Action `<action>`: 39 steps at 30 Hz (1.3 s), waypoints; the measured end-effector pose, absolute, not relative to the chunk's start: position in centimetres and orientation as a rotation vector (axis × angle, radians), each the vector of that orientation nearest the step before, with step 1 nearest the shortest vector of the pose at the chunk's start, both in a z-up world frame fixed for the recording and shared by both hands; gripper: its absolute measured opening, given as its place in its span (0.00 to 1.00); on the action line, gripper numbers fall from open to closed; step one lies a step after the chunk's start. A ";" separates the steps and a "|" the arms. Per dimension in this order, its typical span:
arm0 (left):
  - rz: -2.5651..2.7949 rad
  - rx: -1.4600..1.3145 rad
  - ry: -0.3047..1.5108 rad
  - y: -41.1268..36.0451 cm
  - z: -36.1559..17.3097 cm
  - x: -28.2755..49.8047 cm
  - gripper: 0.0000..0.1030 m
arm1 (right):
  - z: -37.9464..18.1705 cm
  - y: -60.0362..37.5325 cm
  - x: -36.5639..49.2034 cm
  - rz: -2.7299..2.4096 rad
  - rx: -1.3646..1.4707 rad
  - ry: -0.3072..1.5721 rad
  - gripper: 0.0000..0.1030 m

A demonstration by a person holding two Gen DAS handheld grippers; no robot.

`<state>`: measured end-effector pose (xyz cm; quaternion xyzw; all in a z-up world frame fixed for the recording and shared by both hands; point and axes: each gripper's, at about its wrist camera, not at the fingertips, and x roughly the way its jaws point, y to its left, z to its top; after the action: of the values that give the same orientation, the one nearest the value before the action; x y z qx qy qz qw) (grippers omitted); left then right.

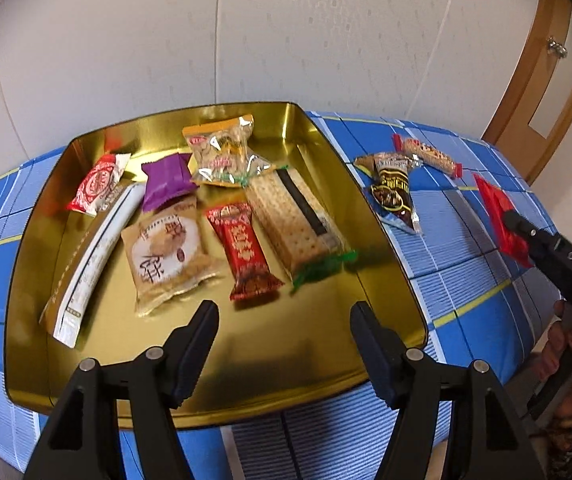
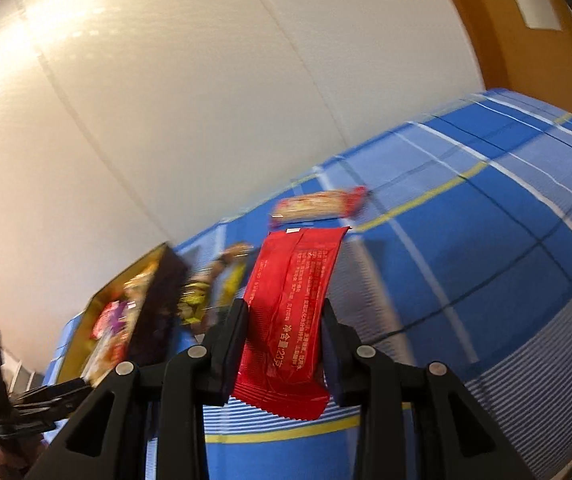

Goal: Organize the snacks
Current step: 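Carry the large red bag toward the tray with the right tool, then lower the large red bag into the tray and open the right tool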

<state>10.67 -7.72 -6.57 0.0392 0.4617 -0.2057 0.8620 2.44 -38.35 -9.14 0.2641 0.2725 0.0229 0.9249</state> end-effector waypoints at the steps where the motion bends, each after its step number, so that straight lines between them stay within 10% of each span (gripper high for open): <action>1: -0.432 0.081 0.968 -7.6 -6.6 10.6 0.67 | -8.8 -37.6 2.5 0.070 0.526 0.555 0.33; 39: -0.292 -0.072 0.889 1.9 -3.8 10.5 0.67 | -7.2 -18.0 9.7 0.496 0.246 0.821 0.33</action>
<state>10.51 1.95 -3.81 -0.0349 0.4284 -0.1409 0.8919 9.66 -17.99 -7.16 0.1180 0.3937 0.2378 0.8801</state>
